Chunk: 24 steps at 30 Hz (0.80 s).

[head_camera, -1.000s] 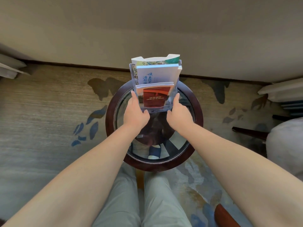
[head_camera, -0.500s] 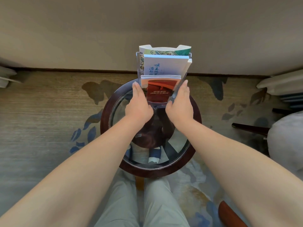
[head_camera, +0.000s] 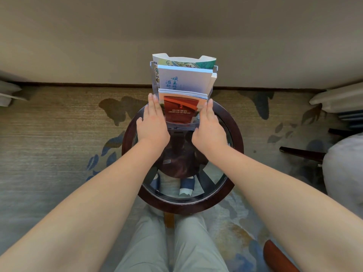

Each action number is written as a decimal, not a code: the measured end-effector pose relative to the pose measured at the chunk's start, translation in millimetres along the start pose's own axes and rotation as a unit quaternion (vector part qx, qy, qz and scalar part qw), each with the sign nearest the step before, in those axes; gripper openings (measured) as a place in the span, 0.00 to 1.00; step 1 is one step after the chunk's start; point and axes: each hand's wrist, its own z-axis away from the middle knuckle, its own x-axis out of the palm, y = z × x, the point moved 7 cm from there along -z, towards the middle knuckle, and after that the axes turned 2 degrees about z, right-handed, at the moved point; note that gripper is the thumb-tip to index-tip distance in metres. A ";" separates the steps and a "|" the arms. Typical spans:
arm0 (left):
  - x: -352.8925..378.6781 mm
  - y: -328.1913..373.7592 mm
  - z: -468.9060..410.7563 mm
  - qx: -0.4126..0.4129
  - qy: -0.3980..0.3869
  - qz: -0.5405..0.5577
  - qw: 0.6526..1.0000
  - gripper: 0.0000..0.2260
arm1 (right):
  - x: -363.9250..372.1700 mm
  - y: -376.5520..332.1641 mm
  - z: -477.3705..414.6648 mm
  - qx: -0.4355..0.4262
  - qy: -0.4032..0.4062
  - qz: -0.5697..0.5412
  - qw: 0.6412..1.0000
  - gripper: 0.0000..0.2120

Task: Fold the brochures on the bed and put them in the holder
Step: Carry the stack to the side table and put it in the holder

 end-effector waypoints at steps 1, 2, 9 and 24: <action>-0.5 -2.3 -0.6 0.002 -0.001 0.006 1.000 0.53 | 0.7 -1.1 0.0 0.001 0.001 0.004 1.000 0.48; -0.6 -3.7 -1.1 0.003 -0.003 0.013 1.000 0.53 | 0.7 -1.3 -0.1 0.001 0.003 0.011 1.000 0.48; -2.5 1.0 1.3 0.017 -0.017 0.059 0.998 0.53 | -9.9 4.2 -2.9 -0.050 0.011 0.106 0.993 0.45; -2.9 5.8 3.3 0.019 -0.043 0.048 0.998 0.57 | -6.6 4.6 -11.4 -0.024 -0.018 0.182 0.983 0.53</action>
